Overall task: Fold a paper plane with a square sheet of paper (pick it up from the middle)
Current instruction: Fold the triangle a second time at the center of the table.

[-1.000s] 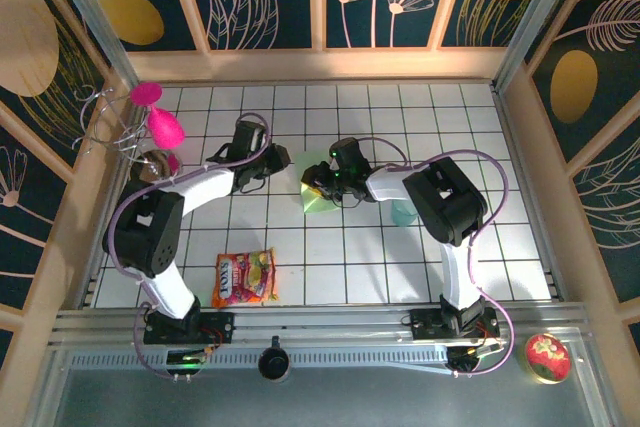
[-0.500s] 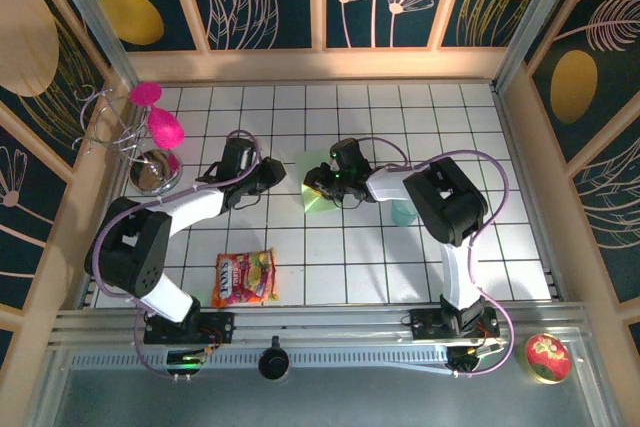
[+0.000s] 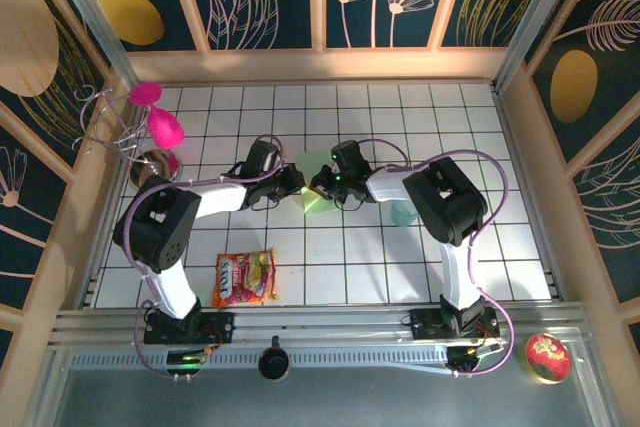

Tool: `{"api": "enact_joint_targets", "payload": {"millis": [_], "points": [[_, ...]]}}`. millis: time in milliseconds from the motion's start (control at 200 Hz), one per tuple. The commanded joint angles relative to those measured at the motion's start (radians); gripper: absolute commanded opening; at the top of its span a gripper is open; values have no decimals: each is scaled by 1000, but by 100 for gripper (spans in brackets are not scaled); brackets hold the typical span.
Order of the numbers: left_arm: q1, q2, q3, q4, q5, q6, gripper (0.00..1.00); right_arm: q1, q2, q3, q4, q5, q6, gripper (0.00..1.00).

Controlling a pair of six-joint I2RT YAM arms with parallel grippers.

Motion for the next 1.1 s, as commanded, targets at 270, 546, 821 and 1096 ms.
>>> {"api": "enact_joint_targets", "payload": {"millis": [270, 546, 821, 1096], "points": [[-14, 89, 68, -64, -38, 10, 0, -5, 43, -24, -108, 53, -15, 0], [-20, 118, 99, -109, -69, 19, 0, -5, 23, -35, -64, 30, -13, 0], [-20, 143, 87, -159, -104, 41, 0, -31, -77, -43, 44, -82, -88, 0], [-20, 137, 80, -179, -128, 57, 0, -58, -77, -19, 25, -94, -147, 0]]}}
